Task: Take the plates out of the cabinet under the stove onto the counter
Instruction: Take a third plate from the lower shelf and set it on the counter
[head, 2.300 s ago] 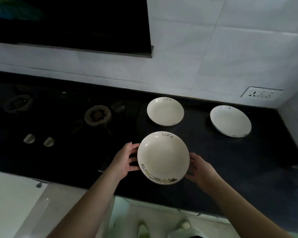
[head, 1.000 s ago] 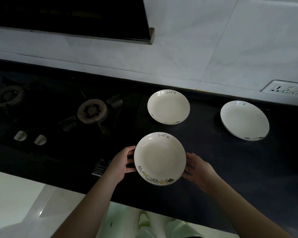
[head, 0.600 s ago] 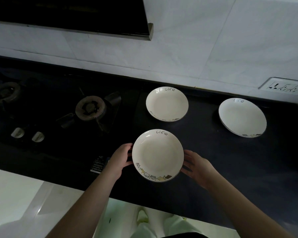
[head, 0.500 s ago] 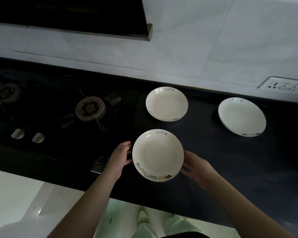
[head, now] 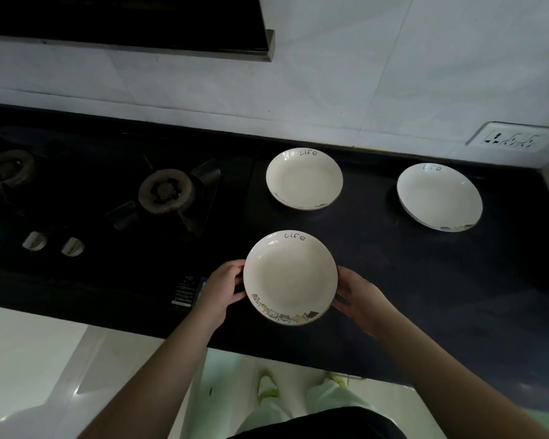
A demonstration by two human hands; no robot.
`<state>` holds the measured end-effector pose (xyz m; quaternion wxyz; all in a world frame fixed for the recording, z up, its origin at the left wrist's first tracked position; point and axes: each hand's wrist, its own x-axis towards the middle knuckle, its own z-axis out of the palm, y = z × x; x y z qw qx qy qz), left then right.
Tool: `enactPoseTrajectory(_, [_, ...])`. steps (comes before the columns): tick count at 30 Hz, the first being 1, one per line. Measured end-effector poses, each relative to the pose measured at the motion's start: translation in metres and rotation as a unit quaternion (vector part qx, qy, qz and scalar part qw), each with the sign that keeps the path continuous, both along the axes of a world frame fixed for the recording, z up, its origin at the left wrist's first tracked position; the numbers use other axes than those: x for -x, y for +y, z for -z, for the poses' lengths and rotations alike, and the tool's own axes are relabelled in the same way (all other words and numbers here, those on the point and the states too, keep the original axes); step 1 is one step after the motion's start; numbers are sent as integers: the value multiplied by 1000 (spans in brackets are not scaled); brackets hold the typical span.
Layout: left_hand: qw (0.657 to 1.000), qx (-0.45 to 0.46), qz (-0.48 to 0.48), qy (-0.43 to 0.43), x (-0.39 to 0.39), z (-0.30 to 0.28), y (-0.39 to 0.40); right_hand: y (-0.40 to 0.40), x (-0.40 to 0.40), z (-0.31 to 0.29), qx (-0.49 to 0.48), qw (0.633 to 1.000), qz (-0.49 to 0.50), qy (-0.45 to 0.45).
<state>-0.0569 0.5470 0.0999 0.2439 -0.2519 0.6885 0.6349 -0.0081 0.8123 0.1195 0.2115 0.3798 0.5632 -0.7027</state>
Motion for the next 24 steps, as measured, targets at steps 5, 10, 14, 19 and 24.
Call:
enactPoseTrajectory(5, [1000, -15, -14, 9, -12, 1, -3, -6, -8, 5, -14, 1000, 12, -13])
enactPoseTrajectory(10, [999, -16, -39, 30, -19, 1, -11, -8, -13, 12, -60, 998, -13, 16])
enactPoseTrajectory(14, [996, 49, 4, 73, -22, 1, -21, -10, -21, 4, -243, 964, -108, 29])
enactPoseTrajectory(19, [959, 184, 152, 151, -22, -10, -33, -14, -42, -10, -403, 875, -253, 90])
enactPoseTrajectory(24, [903, 259, 251, 233, -35, -31, -29, -16, -64, -26, -445, 828, -315, 132])
